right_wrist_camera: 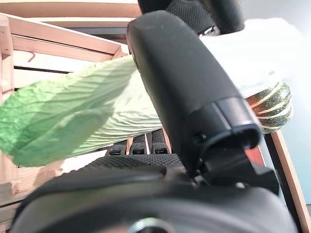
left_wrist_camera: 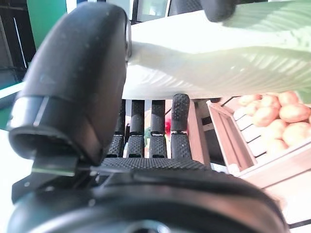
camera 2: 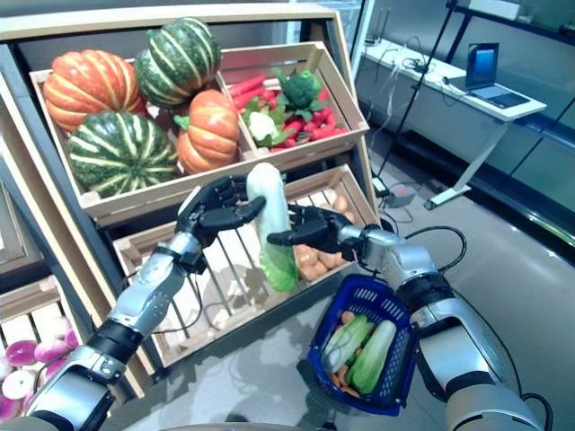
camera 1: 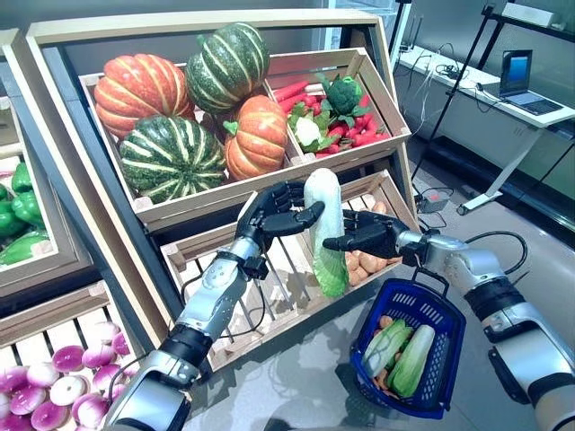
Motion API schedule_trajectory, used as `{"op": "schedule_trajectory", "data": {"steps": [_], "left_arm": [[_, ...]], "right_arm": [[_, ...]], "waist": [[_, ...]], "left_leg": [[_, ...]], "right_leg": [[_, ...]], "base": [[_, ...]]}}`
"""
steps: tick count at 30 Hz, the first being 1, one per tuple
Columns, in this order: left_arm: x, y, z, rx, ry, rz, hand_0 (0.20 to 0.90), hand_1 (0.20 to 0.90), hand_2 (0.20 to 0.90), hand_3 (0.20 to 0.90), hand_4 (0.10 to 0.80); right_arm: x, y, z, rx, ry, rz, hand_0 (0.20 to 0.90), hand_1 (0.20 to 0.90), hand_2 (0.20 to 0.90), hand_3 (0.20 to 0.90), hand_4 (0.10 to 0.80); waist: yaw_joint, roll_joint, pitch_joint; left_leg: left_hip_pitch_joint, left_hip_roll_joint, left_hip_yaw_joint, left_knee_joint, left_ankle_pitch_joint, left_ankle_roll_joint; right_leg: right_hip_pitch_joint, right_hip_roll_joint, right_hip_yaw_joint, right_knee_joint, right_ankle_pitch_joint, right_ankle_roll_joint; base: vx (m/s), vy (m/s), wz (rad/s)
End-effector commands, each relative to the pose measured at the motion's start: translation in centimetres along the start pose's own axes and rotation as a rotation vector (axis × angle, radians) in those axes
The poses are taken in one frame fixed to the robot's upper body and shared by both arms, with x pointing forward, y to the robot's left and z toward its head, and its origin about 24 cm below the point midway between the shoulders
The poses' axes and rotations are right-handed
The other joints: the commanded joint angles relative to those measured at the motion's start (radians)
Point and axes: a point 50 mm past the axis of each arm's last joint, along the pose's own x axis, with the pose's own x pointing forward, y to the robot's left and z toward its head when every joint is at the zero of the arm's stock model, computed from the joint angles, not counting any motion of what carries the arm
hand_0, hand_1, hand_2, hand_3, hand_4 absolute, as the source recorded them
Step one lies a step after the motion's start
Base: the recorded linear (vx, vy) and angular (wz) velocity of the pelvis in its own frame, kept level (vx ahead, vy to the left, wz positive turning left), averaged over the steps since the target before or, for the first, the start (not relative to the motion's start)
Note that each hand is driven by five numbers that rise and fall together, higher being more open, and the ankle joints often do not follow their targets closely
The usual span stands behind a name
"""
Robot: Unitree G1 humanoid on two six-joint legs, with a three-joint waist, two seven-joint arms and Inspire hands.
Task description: Put vegetables into the basket
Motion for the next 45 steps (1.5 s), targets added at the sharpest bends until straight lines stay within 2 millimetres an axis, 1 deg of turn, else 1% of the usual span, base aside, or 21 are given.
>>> {"op": "schedule_trajectory", "data": {"steps": [1,3,6,8,12,16,21,22,24,25,29,38,44,45], "left_arm": [[2.9,-4.0,9.4,-0.03,-0.412,-0.195,0.3,0.3,0.3,0.3,0.4],[2.9,-4.4,9.4,-0.028,-0.419,-0.211,0.3,0.3,0.3,0.3,0.4],[2.9,-5.0,9.6,-0.028,-0.423,-0.24,0.3,0.3,0.3,0.3,0.4],[2.9,-5.1,9.6,-0.039,-0.422,-0.25,0.3,0.3,0.3,0.3,0.4],[3.0,-5.3,9.5,-0.068,-0.416,-0.269,0.3,0.3,0.3,0.3,0.4],[3.0,-5.7,9.0,-0.11,-0.392,-0.292,0.3,0.3,0.3,0.3,0.4],[2.9,-6.5,8.3,-0.156,-0.374,-0.336,0.3,0.3,0.3,0.3,0.4],[2.9,-6.7,8.2,-0.16,-0.372,-0.343,0.3,0.3,0.3,0.3,0.4],[3.0,-6.9,8.0,-0.171,-0.367,-0.354,0.3,0.3,0.3,0.3,0.4],[2.9,-7.0,7.9,-0.172,-0.367,-0.357,0.3,0.3,0.3,0.3,0.4],[2.9,-7.0,8.0,-0.176,-0.366,-0.359,0.3,0.3,0.3,0.3,0.4],[2.8,-6.5,8.3,-0.159,-0.359,-0.344,0.3,0.3,0.3,0.3,0.4],[2.8,-5.5,8.1,-0.117,-0.334,-0.326,0.302,0.302,0.302,0.302,0.402],[2.7,-5.3,7.9,-0.108,-0.32,-0.32,0.811,0.811,0.811,0.811,0.74]], "right_arm": [[1.6,1.8,1.9,0.026,-0.037,0.105,0.9,0.9,0.9,0.9,0.8],[1.9,1.9,1.1,0.055,-0.011,0.115,0.9,0.9,0.9,0.9,0.8],[2.3,2.1,-0.7,0.107,0.041,0.135,0.9,0.9,0.9,0.9,0.8],[2.5,2.3,-1.2,0.147,0.045,0.154,0.9,0.9,0.9,0.9,0.8],[3.0,2.8,-1.5,0.232,0.005,0.181,0.9,0.9,0.9,0.9,0.8],[3.6,3.6,-1.3,0.295,-0.049,0.198,0.9,0.9,0.9,0.9,0.8],[4.0,4.3,-0.3,0.328,-0.087,0.219,0.9,0.9,0.9,0.9,0.8],[4.1,4.4,0.1,0.337,-0.104,0.221,0.735,0.735,0.735,0.735,0.69],[4.2,4.6,0.9,0.365,-0.149,0.22,0.314,0.314,0.314,0.314,0.409],[4.3,4.6,1.1,0.375,-0.161,0.216,0.3,0.3,0.3,0.3,0.4],[4.3,4.6,1.4,0.381,-0.17,0.198,0.3,0.3,0.3,0.3,0.4],[3.7,3.3,0.8,0.362,-0.154,0.142,0.3,0.3,0.3,0.3,0.4],[2.9,2.0,-0.2,0.385,-0.156,0.093,0.3,0.3,0.3,0.3,0.4],[2.5,1.6,-0.5,0.394,-0.169,0.072,0.3,0.3,0.3,0.3,0.4]], "waist": [[0.014,-0.01,-0.066],[0.014,-0.008,-0.067],[0.018,-0.005,-0.07],[0.019,-0.005,-0.071],[0.025,-0.003,-0.07],[0.03,0.0,-0.072],[0.034,-0.001,-0.073],[0.035,-0.002,-0.074],[0.037,-0.002,-0.076],[0.038,-0.003,-0.077],[0.037,-0.004,-0.078],[0.032,-0.006,-0.082],[0.023,-0.004,-0.086],[0.02,-0.003,-0.085]], "left_leg": [[-0.045,-0.106,-0.012,-0.026,-0.019,0.077],[-0.043,-0.106,-0.013,-0.027,-0.02,0.077],[-0.039,-0.107,-0.018,-0.028,-0.022,0.078],[-0.038,-0.108,-0.02,-0.028,-0.023,0.078],[-0.037,-0.109,-0.024,-0.028,-0.024,0.078],[-0.038,-0.111,-0.032,-0.028,-0.026,0.08],[-0.038,-0.113,-0.041,-0.028,-0.029,0.081],[-0.038,-0.113,-0.042,-0.028,-0.03,0.081],[-0.039,-0.114,-0.046,-0.028,-0.03,0.081],[-0.039,-0.114,-0.047,-0.028,-0.03,0.081],[-0.041,-0.114,-0.047,-0.028,-0.029,0.082],[-0.046,-0.111,-0.047,-0.028,-0.028,0.082],[-0.046,-0.109,-0.035,-0.028,-0.025,0.083],[-0.046,-0.109,-0.031,-0.028,-0.025,0.083]], "right_leg": [[0.024,0.03,0.02,0.014,-0.056,-0.067],[0.027,0.03,0.023,0.013,-0.057,-0.067],[0.034,0.028,0.022,0.01,-0.057,-0.066],[0.036,0.028,0.021,0.01,-0.057,-0.066],[0.038,0.026,0.018,0.01,-0.056,-0.066],[0.038,0.024,0.019,0.008,-0.057,-0.066],[0.04,0.023,0.023,0.006,-0.057,-0.066],[0.04,0.023,0.023,0.006,-0.057,-0.066],[0.041,0.024,0.024,0.005,-0.055,-0.066],[0.041,0.024,0.025,0.005,-0.054,-0.066],[0.038,0.024,0.027,0.005,-0.053,-0.067],[0.031,0.025,0.031,0.003,-0.051,-0.066],[0.026,0.027,0.041,0.0,-0.048,-0.063],[0.024,0.026,0.042,0.0,-0.047,-0.062]], "base": [[0.0,0.0,0.0],[0.0,0.0,0.0],[0.0,0.0,0.0],[0.0,0.0,0.0],[-0.001,0.003,0.01],[0.0,0.0,0.0],[0.005,0.003,0.02],[0.0,0.0,0.0],[0.0,0.0,0.0],[0.0,0.0,0.0],[0.0,0.0,0.0],[0.006,-0.002,0.03],[0.004,0.0,-0.01],[0.0,0.0,0.0]]}}
